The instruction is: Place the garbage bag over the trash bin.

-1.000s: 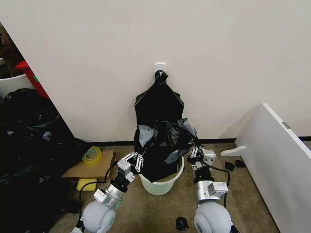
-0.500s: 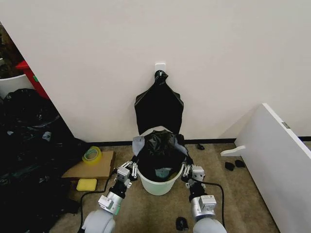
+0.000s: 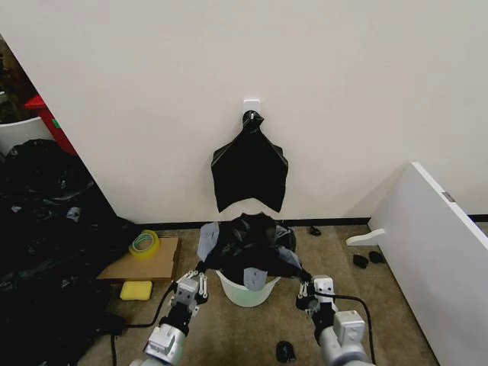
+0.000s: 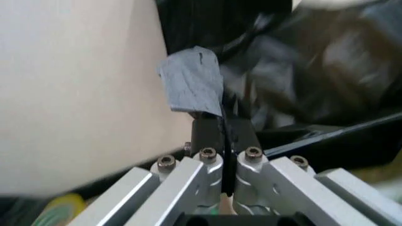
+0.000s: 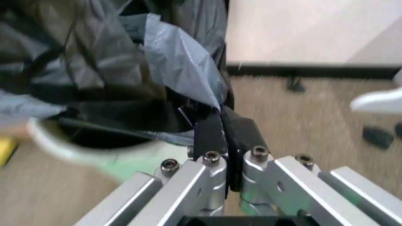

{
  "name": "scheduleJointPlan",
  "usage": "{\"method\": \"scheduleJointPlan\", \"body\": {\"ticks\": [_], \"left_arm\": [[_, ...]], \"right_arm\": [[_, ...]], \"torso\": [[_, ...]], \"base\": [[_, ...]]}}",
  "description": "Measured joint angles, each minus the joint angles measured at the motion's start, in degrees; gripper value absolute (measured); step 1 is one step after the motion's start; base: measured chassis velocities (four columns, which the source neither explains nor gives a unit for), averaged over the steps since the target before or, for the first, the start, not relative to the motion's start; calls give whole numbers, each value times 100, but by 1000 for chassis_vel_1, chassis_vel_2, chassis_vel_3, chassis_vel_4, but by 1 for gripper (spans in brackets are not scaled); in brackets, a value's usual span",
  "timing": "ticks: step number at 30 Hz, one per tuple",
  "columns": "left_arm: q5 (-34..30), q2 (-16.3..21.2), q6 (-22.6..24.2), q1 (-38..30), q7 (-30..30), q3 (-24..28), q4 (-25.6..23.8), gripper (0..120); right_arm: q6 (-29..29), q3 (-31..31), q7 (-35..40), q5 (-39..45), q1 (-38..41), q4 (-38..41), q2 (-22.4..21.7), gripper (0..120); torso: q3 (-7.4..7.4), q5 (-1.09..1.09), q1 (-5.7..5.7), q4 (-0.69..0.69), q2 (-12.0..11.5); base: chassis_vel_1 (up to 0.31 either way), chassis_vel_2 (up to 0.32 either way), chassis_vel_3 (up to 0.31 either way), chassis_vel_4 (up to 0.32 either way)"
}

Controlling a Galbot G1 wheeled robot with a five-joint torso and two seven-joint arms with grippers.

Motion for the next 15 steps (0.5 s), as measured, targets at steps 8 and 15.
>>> {"method": "scheduleJointPlan", "body": {"ticks": [8, 15], "left_arm": [[-619, 159, 1520, -32, -591, 259, -368, 0], [-661, 97, 1912, -85, -733, 479, -331, 0]], "right_arm": [[-716, 21, 163, 542, 370, -149, -90, 0], [-1026, -56, 277, 551, 486, -349, -49, 0]], "torso": [[1, 0, 0, 0, 0], [1, 0, 0, 1, 0]], "base": [[0, 0, 0, 0], [0, 0, 0, 0]]}}
